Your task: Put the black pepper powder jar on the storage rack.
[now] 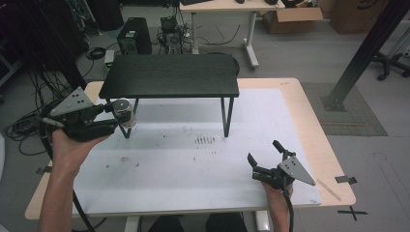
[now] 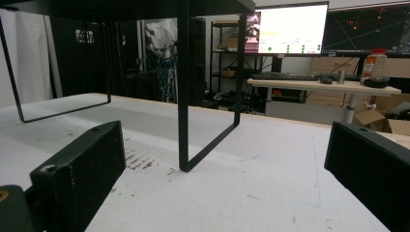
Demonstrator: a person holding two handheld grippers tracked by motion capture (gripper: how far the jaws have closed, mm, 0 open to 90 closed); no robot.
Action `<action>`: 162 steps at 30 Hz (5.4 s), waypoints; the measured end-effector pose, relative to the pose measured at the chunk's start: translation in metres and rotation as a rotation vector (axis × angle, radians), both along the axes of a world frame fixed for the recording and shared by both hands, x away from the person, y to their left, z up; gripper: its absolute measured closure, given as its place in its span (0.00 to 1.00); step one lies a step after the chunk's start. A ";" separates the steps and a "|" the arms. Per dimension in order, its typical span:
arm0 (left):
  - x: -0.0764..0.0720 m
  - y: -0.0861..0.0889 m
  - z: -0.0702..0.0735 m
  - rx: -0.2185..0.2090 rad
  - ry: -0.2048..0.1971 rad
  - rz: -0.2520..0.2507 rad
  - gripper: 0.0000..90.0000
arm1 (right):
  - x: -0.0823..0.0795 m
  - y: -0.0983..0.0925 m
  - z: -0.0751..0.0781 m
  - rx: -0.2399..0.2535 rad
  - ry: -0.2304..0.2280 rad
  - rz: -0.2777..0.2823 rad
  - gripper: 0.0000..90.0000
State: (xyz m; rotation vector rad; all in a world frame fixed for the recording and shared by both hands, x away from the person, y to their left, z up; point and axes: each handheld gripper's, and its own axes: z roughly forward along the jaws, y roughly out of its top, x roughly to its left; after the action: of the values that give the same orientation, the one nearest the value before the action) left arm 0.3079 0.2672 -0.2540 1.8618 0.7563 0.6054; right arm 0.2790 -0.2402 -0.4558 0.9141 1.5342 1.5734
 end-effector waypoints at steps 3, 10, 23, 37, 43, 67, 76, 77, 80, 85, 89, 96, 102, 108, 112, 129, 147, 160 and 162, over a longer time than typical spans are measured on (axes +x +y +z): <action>0.005 -0.003 0.007 -0.007 0.007 -0.017 0.55 | 0.000 0.000 0.000 0.000 0.000 0.000 0.01; 0.016 -0.010 0.024 -0.006 0.012 -0.038 0.55 | 0.000 0.000 0.000 0.000 0.001 0.000 0.01; 0.040 -0.025 0.046 -0.002 0.007 -0.075 0.55 | 0.000 0.000 0.000 0.001 0.004 0.000 0.01; 0.090 -0.049 0.059 0.023 0.024 -0.079 0.55 | 0.001 0.000 0.000 -0.001 0.007 0.000 0.01; 0.106 -0.057 0.053 0.012 0.026 -0.080 0.55 | 0.001 0.000 0.000 0.000 0.007 -0.001 0.01; 0.142 -0.063 0.034 -0.017 0.093 -0.031 0.55 | 0.001 0.000 0.000 -0.001 0.007 -0.002 0.01; 0.143 -0.060 0.032 -0.034 0.094 -0.032 0.55 | 0.001 0.000 0.000 -0.001 0.008 -0.001 0.01; 0.143 -0.061 0.032 -0.031 0.092 -0.032 0.55 | 0.001 0.000 0.000 -0.001 0.008 -0.002 0.01; 0.143 -0.061 0.031 -0.030 0.087 -0.032 0.55 | 0.001 0.000 0.000 -0.001 0.007 -0.002 0.01; 0.143 -0.061 0.031 -0.030 0.084 -0.032 0.55 | 0.001 0.000 0.000 -0.001 0.007 -0.001 0.01; 0.143 -0.061 0.031 -0.030 0.084 -0.032 0.55 | 0.001 0.000 0.000 -0.001 0.007 -0.001 0.01; 0.143 -0.061 0.031 -0.029 0.083 -0.031 0.55 | 0.001 0.000 0.000 -0.001 0.007 -0.001 0.01; 0.143 -0.061 0.031 -0.028 0.082 -0.030 0.55 | 0.001 0.000 0.000 -0.001 0.008 -0.001 0.01; 0.143 -0.061 0.031 -0.027 0.081 -0.029 0.54 | 0.001 0.000 0.000 -0.001 0.008 -0.001 0.01; 0.142 -0.061 0.031 -0.023 0.073 -0.028 0.54 | 0.001 0.000 0.000 -0.001 0.008 -0.001 0.01; 0.136 -0.062 0.034 -0.035 0.066 -0.003 0.09 | 0.001 0.000 0.000 -0.002 0.009 -0.001 0.01; 0.124 -0.055 0.033 -0.046 0.054 -0.014 0.00 | 0.001 0.000 0.000 -0.001 0.008 0.000 0.01; 0.099 -0.029 0.030 -0.036 0.018 0.024 0.00 | 0.001 0.000 0.000 -0.002 0.009 0.001 0.01; 0.094 -0.026 0.029 -0.043 0.009 0.025 0.00 | 0.001 0.000 0.000 -0.003 0.009 0.001 0.01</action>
State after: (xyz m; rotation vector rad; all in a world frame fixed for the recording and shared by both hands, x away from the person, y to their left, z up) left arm 0.4022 0.2416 -0.2250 1.8194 0.7943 0.5928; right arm 0.2799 -0.2399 -0.4556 0.9209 1.5430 1.5693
